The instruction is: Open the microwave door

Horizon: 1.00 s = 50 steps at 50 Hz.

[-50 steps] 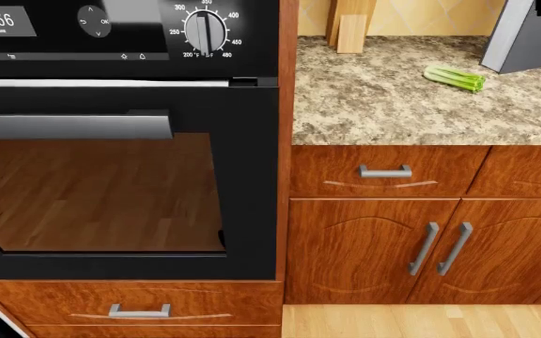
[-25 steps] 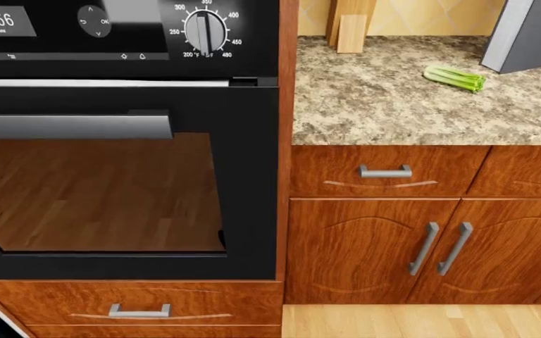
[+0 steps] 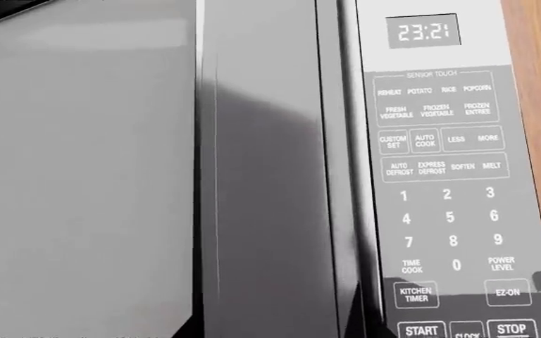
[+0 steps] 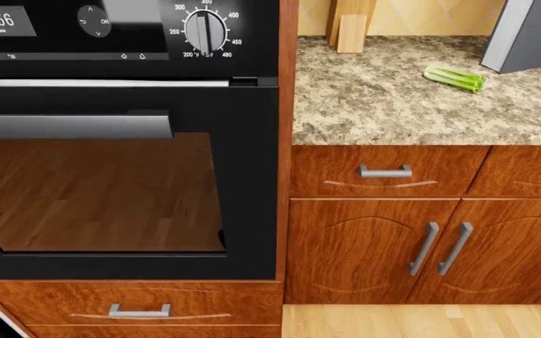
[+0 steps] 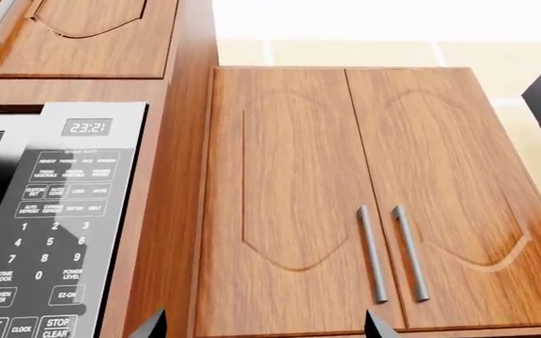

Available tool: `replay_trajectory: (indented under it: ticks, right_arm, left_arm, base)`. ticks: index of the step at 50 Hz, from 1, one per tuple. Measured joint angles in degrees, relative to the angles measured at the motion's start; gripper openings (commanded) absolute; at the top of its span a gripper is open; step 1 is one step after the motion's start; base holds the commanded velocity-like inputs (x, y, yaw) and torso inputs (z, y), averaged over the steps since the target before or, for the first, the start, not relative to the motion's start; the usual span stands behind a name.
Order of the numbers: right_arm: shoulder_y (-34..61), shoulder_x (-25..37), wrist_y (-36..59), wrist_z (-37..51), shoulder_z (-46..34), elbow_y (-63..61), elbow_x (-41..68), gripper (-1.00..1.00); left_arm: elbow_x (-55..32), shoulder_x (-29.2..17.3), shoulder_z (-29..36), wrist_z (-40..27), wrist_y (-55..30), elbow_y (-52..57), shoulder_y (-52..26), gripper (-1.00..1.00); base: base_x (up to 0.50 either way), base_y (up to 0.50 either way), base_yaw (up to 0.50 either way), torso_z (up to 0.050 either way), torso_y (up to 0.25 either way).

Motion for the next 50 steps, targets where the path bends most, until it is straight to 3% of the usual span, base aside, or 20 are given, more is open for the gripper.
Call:
replay_trajectory:
  ticks: [27,40,50]
  right_arm:
    - [0.08,0.51,-0.75,0.67,-1.02,0.3,0.3,1.0]
    - [0.42,1.09,-1.08,1.38,-0.97,0.29,1.22,1.0]
    - [0.15,1.69,-1.55,1.63,-0.62,0.25,1.61,1.0]
  left_arm:
    - [-5.85,1.9,-2.66,1.82,0.28,11.21,-5.21,1.0]
    - [-16.14,7.12,-5.81,-4.72,-3.47,13.39,-6.68,1.0]
    - [-21.76,9.74,-4.66,-8.71,-2.19,13.54,-5.25,1.0]
  base:
    - [0.0,0.0,0.0,0.0,0.0]
    - [0.0,0.0,0.0,0.0,0.0]
    - [0.0,0.0,0.0,0.0,0.0]
